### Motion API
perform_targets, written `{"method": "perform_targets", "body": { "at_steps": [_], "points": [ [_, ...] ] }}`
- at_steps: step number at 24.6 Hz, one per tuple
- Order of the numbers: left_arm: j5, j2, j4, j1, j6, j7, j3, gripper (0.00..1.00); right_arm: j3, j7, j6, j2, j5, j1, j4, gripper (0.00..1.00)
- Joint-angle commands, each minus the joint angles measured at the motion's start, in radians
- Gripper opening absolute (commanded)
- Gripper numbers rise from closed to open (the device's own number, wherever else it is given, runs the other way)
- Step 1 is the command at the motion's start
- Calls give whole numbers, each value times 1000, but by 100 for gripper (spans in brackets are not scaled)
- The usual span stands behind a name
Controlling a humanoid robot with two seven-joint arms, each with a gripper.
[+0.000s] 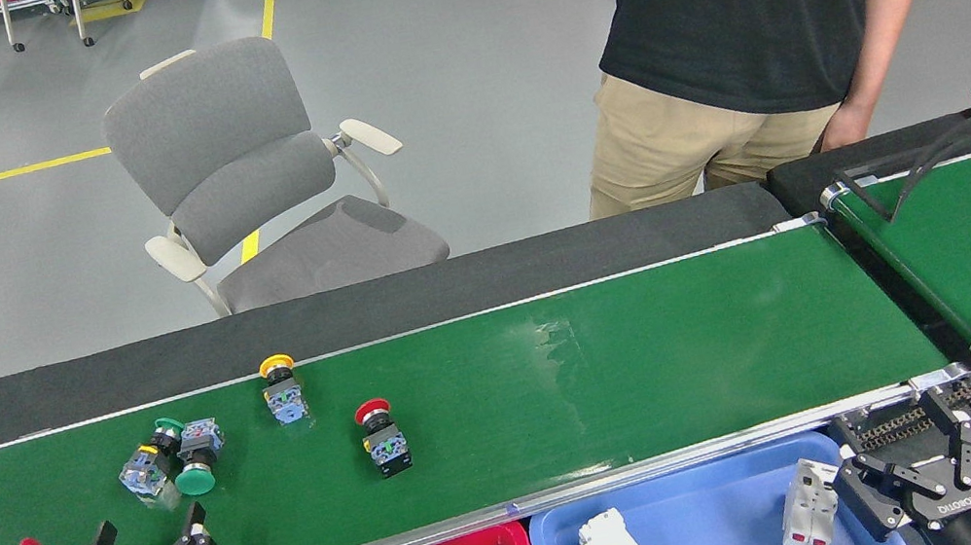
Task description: Pick switch part from conveyor to tray
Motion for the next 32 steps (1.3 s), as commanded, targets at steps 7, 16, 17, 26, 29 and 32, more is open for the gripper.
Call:
{"method": "perform_targets", "body": {
  "at_steps": [7, 16, 17, 26, 29, 32],
  "points": [
    [-15, 13, 131, -120, 9, 3, 2, 99, 1, -6, -5, -21, -3, -11, -13, 99],
    [-4, 44, 267, -212, 100, 39, 7, 35, 29, -6, -5, -31, -2, -7, -10, 99],
    [-3, 41, 269, -209, 95, 66, 6, 28, 29, -6, -5, -31, -3, -7, -10, 99],
    [3, 4, -184, 148, -196, 132, 1, 11, 29, -6, -4, -34, -2, 2, -8, 99],
    [4, -68, -379, 329, -318, 128, -5, 13, 29, -6, -4, -34, -3, 1, -8, 99],
    [3, -125, -457, 469, -460, 122, -73, 50, 29, -6, -2, -33, -3, 2, -8, 99]
  ]
}}
